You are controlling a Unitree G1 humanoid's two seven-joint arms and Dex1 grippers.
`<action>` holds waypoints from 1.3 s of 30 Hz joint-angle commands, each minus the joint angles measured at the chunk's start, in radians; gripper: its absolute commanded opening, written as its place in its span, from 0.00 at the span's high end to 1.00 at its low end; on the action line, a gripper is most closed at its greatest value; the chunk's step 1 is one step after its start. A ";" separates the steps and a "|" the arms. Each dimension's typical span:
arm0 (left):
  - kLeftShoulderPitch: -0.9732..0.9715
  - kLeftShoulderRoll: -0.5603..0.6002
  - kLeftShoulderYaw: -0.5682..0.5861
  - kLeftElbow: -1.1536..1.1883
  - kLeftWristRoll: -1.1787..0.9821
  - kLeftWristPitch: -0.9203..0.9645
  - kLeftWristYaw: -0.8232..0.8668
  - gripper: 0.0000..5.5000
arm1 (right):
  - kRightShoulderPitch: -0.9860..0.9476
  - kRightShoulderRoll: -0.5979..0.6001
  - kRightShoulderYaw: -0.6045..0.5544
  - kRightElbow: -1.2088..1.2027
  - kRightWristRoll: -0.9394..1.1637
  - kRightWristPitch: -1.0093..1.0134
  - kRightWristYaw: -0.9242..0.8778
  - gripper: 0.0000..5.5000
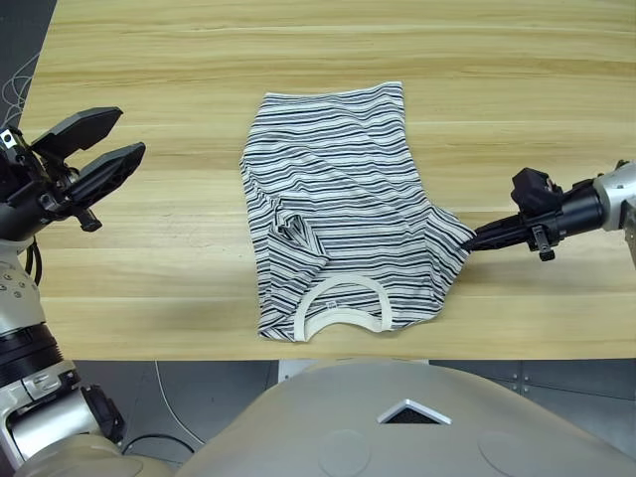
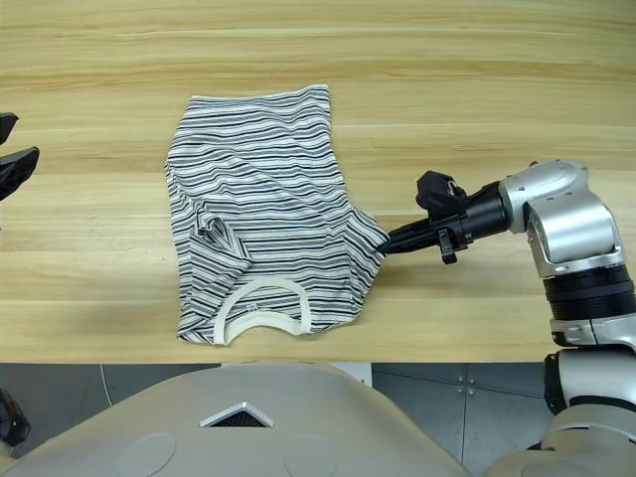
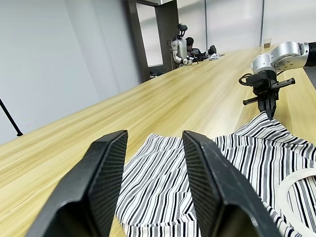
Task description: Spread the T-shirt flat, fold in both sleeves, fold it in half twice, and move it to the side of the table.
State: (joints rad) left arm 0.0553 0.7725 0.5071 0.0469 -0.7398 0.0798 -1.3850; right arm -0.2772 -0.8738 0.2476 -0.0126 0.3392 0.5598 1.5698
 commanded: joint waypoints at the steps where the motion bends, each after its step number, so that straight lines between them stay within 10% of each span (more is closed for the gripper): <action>1: -0.030 -0.009 -0.020 -0.008 0.012 -0.001 0.016 0.62 | -0.062 0.035 0.033 -0.089 0.005 0.026 -0.033 0.98; 16: -0.050 -0.010 -0.032 0.009 0.018 -0.014 0.007 0.62 | -0.152 0.189 0.329 -0.115 -0.142 0.009 -0.095 0.98; 23: -0.056 -0.017 -0.042 0.023 0.023 -0.021 0.004 0.62 | -0.161 0.253 0.312 -0.045 -0.162 -0.028 -0.162 0.73; 39: -0.097 -0.020 -0.071 0.042 0.030 -0.020 -0.007 0.62 | -0.132 0.373 0.298 0.008 -0.087 -0.052 -0.180 0.73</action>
State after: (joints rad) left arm -0.0231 0.7551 0.4445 0.0767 -0.7217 0.0692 -1.3857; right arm -0.4107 -0.5183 0.5443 -0.0222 0.2511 0.5213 1.4037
